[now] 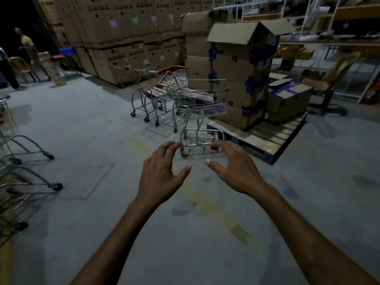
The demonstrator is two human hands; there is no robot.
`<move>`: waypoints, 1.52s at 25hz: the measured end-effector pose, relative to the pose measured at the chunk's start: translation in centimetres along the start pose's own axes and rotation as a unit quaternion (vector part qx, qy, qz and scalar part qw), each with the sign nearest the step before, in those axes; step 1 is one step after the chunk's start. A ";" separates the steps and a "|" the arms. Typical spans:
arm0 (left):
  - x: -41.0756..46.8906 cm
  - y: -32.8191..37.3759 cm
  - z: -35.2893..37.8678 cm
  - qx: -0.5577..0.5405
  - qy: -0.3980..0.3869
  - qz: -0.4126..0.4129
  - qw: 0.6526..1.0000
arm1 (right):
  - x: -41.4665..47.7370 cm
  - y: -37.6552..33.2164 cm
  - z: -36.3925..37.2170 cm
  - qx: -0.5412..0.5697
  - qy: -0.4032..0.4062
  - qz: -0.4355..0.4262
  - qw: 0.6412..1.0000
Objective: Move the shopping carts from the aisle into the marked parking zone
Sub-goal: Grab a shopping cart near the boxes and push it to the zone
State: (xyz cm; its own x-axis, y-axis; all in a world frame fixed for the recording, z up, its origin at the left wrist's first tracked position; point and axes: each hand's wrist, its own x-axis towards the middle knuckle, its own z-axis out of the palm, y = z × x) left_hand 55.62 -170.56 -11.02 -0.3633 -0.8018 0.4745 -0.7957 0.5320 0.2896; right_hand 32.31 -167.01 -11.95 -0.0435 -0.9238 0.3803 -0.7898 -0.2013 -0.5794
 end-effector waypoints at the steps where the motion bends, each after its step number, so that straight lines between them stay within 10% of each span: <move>1: 1.8 -1.7 0.2 -0.037 -0.006 -0.022 0.999 | 2.2 -0.3 0.9 0.025 0.004 0.007 1.000; 8: 12.2 -11.5 2.9 -0.324 -0.015 -0.178 0.929 | 16.0 0.0 6.9 0.284 -0.024 0.051 0.957; 25: 41.5 -27.5 8.2 -0.047 0.060 -0.040 0.996 | 52.3 11.7 23.0 0.049 -0.106 -0.049 0.992; 38: 61.0 -57.4 17.3 -0.059 -0.067 -0.052 0.995 | 76.1 3.5 35.3 0.008 -0.023 -0.110 0.994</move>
State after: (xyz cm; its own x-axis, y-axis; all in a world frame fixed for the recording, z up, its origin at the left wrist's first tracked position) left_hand 70.72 -254.71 -13.11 -0.3493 -0.8792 0.3240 -0.7729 0.4659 0.4308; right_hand 47.80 -249.47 -10.48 0.1568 -0.8705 0.4666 -0.7673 -0.4048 -0.4974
